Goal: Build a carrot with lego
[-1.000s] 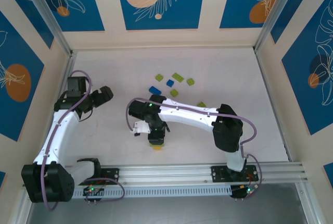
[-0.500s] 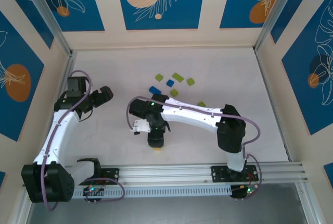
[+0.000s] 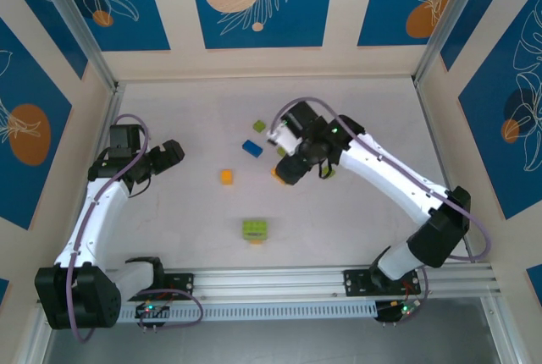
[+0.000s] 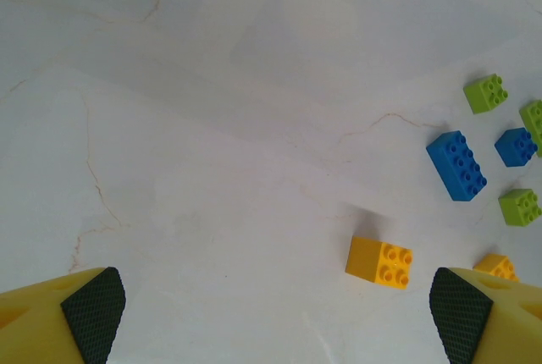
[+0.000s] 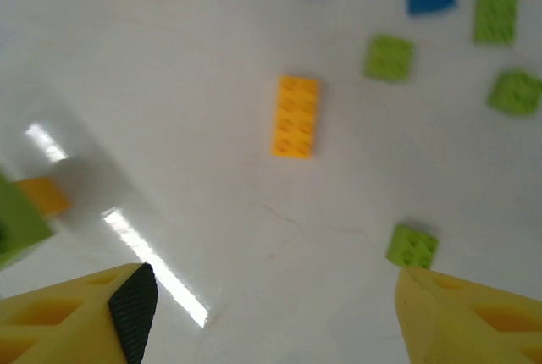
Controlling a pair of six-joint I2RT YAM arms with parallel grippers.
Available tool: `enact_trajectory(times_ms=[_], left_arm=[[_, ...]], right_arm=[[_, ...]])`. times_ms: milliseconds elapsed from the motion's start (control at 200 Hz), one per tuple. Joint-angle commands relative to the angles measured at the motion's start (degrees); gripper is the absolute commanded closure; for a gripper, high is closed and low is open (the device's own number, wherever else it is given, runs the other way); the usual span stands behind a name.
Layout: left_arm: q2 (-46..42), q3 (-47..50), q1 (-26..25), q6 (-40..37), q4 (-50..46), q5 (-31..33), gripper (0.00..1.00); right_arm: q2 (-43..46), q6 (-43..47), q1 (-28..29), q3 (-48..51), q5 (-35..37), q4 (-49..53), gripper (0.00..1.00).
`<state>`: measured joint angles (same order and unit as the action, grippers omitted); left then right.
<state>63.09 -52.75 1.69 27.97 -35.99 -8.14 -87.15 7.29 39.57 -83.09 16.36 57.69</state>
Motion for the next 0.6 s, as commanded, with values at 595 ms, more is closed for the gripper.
enact_trajectory(times_ms=[595], left_arm=[[-0.3, 0.4, 0.3, -0.7, 0.7, -1.1, 0.05]], right_arm=[[-19.0, -7.1, -21.9, 8.4, -6.1, -10.9, 0.27]])
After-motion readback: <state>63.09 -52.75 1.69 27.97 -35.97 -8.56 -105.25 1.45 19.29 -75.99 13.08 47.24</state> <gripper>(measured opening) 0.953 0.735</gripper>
